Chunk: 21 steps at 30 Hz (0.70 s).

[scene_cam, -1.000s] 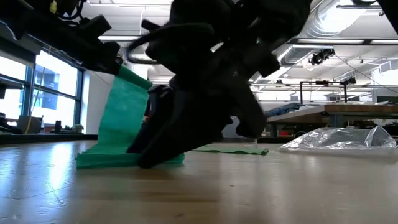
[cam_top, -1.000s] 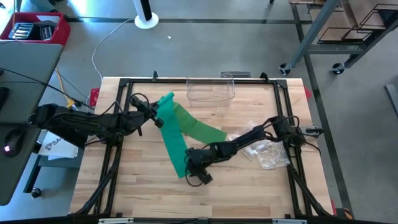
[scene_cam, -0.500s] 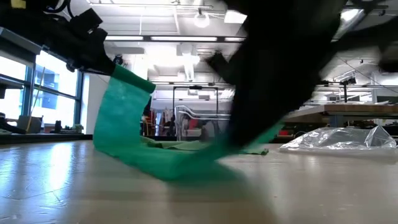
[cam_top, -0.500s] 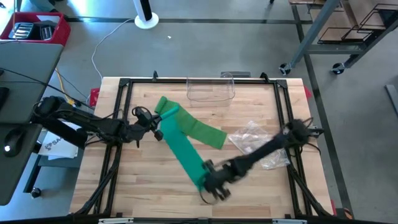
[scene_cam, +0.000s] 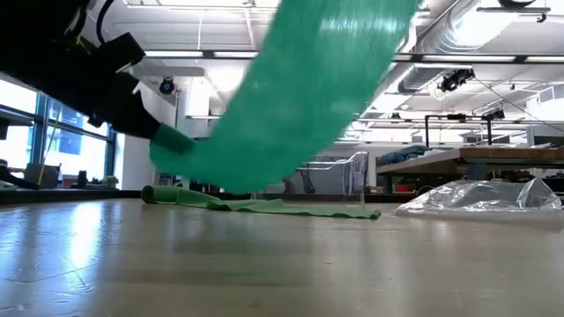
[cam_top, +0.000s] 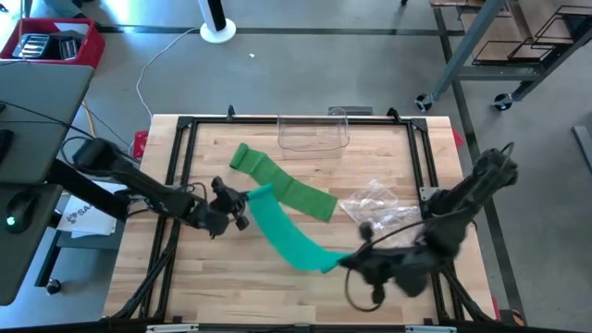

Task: Roll bandage
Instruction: Roll the blue bandage

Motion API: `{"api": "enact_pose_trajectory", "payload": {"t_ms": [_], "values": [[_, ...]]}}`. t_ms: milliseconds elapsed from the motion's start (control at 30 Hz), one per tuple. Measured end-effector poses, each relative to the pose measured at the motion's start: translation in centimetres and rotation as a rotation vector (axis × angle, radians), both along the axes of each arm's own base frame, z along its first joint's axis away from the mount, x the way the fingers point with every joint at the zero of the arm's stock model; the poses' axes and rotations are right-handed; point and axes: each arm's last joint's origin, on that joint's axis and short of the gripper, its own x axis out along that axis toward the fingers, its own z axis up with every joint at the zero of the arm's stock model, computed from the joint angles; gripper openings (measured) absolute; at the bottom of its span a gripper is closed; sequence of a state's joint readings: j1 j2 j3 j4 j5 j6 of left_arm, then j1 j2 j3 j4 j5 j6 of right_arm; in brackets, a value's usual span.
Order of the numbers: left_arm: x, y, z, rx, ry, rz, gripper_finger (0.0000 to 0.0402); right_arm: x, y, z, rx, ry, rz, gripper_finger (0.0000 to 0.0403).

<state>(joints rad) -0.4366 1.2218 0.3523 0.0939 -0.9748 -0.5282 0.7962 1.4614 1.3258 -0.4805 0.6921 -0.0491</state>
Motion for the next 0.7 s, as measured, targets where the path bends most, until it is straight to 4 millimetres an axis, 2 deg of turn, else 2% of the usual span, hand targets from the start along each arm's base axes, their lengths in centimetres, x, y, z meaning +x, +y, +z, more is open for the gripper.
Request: {"api": "enact_pose_trajectory", "payload": {"t_ms": [167,400,533,700], "values": [[0.9,-1.3,-1.8,-0.019,0.006,-0.041,0.0001,-2.3,-1.1,3.5,-0.07,-0.17,-0.036,0.0],[2.0,-2.8,-3.7,-0.095,0.004,-0.164,0.0001,-2.2,-3.3,7.0,-0.247,-0.347,-0.113,0.0],[2.4,-3.3,-4.2,-0.138,-0.003,-0.211,0.0001,-2.0,-5.5,9.8,-0.331,-0.47,-0.22,0.0],[3.7,-4.3,-3.5,-0.208,-0.007,-0.311,0.0001,-2.0,-9.3,13.2,-0.403,-0.627,-0.38,0.0]]}}
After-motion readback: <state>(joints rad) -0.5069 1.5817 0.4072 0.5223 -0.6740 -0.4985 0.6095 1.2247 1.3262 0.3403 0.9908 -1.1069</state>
